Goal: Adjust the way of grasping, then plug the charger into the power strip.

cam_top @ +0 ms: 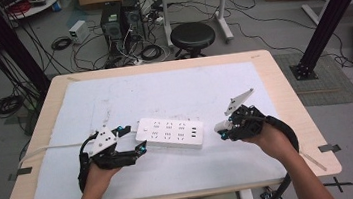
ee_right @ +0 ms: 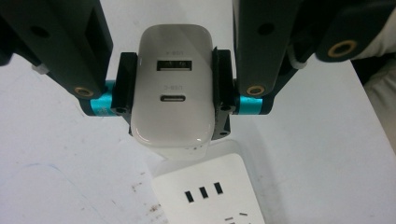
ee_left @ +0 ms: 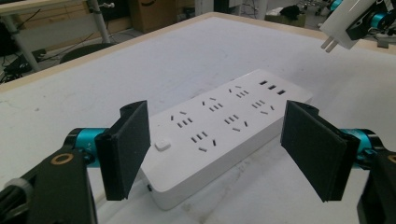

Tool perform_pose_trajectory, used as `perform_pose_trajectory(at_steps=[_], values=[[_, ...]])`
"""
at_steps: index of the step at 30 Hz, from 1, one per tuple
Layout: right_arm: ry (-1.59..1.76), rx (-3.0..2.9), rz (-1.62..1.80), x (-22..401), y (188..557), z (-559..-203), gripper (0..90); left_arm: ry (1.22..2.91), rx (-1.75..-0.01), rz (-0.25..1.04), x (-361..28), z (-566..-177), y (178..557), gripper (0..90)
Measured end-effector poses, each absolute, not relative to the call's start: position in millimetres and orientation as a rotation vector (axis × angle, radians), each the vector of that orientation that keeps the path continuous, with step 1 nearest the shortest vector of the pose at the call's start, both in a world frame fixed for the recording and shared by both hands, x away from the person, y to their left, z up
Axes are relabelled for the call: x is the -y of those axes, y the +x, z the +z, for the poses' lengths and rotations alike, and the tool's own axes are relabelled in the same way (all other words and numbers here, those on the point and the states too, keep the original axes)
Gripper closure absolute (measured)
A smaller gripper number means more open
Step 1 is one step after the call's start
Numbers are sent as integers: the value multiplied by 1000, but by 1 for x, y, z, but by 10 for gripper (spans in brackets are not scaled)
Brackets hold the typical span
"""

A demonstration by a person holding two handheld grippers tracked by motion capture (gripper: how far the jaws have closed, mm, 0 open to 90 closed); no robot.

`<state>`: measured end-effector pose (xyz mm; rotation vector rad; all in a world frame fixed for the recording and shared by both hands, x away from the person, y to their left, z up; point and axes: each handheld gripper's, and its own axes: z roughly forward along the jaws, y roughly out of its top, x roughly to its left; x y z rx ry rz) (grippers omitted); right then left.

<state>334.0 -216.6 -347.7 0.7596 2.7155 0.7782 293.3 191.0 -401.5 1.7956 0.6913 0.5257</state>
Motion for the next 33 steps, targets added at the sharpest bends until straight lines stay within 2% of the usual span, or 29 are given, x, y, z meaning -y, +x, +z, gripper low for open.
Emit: perform_pose_trajectory(at_steps=[22, 33], values=[[777, -2698, 760, 229, 340, -337, 629, 1771, -724, 534, -202, -400, 291, 242], [701, -2728, 626, 226, 354, -327, 629, 1762, -754, 534, -210, -406, 290, 242]])
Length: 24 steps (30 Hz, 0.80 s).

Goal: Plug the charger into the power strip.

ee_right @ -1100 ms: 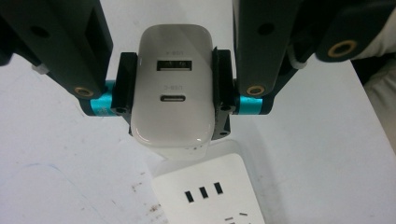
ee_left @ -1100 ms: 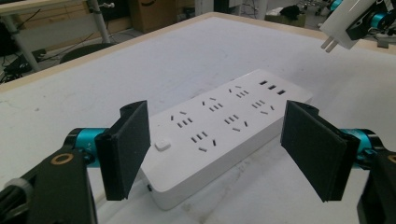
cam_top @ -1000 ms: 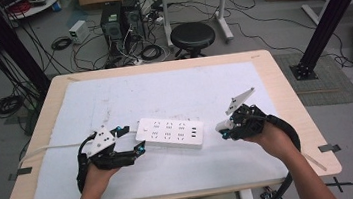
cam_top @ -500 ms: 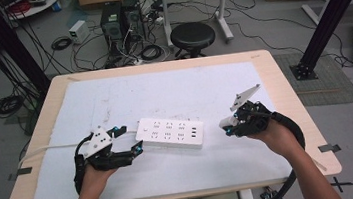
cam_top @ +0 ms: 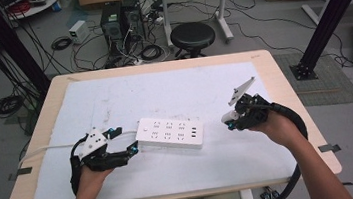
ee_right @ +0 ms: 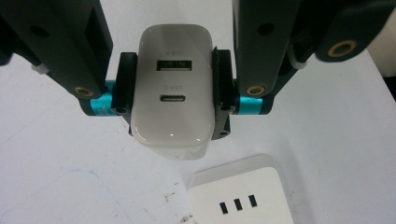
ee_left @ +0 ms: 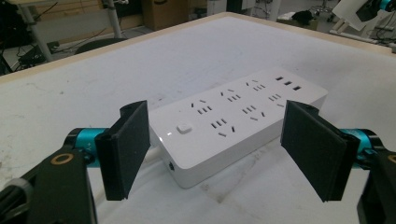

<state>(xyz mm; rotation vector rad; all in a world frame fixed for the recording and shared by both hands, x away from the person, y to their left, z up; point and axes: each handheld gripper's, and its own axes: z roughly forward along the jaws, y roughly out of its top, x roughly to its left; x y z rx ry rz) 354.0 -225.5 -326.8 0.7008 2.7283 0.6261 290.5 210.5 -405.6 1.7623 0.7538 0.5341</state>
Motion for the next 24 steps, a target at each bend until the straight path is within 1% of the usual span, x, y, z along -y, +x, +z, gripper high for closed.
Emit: perform_pose_trajectory(at_steps=[6, 7, 10, 16, 24], values=[[647, -2743, 595, 210, 360, -321, 629, 1752, -767, 536, -216, -407, 289, 242], [602, -2744, 575, 198, 365, -317, 629, 1746, -774, 540, -219, -408, 288, 242], [569, -2757, 565, 187, 370, -316, 629, 1739, -783, 541, -223, -409, 287, 242], [482, -2800, 546, 160, 380, -316, 629, 1733, -791, 545, -229, -410, 285, 242], [441, -2846, 519, 137, 393, -320, 629, 1730, -807, 538, -231, -414, 287, 242]])
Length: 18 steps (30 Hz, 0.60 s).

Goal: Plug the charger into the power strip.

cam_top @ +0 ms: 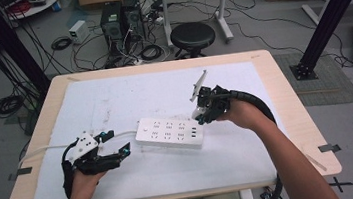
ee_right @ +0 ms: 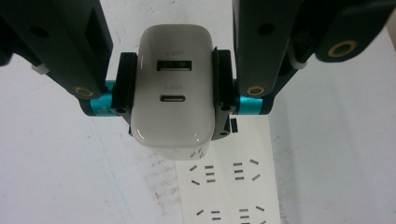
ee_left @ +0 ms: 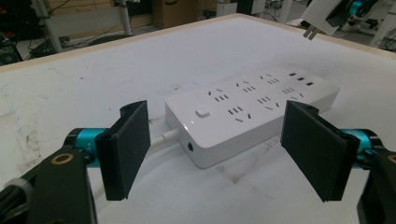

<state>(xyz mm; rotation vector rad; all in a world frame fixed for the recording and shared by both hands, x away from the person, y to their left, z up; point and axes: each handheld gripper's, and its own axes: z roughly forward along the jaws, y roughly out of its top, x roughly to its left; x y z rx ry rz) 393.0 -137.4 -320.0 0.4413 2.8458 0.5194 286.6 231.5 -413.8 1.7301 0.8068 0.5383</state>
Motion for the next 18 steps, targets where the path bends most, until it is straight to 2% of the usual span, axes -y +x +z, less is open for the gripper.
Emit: perform_pose_trajectory(at_steps=[18], values=[[366, -2969, 472, 96, 411, -339, 629, 1720, -822, 535, -236, -419, 289, 242]])
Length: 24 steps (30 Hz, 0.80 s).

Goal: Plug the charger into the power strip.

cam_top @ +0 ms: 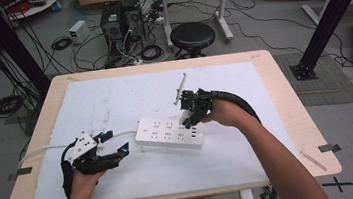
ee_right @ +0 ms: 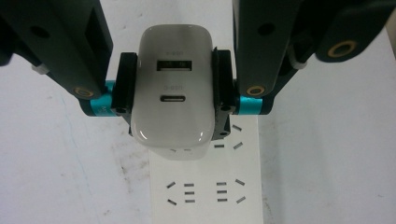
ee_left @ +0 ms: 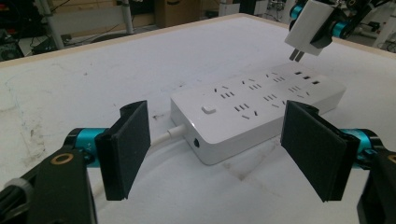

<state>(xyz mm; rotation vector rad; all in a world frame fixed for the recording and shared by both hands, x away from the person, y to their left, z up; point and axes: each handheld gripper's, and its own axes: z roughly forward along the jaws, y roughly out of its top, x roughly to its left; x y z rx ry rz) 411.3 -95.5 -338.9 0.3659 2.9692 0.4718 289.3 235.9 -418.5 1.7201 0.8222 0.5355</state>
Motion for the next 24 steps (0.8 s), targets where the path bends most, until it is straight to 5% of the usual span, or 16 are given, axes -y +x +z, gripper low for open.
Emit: perform_pose_trajectory(at_steps=[24], values=[[260, -3039, 273, 66, 426, -359, 630, 1712, -836, 533, -244, -422, 290, 242]])
